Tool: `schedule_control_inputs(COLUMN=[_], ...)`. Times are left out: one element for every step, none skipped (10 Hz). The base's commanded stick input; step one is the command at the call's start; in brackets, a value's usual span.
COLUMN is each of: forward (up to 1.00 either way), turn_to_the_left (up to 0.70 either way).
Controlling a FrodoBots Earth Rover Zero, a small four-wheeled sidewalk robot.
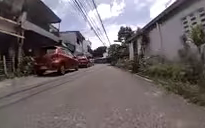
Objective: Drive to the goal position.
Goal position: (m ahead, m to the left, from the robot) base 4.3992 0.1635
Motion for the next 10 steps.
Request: schedule_control_inputs(forward=[0.70,0.70,0.70,0.70,0.70,0.70,0.70,0.70,0.70,0.70], turn_to_the_left=[0.00,0.00,0.00,0.00,0.00,0.00,0.00,0.00,0.00,0.00])
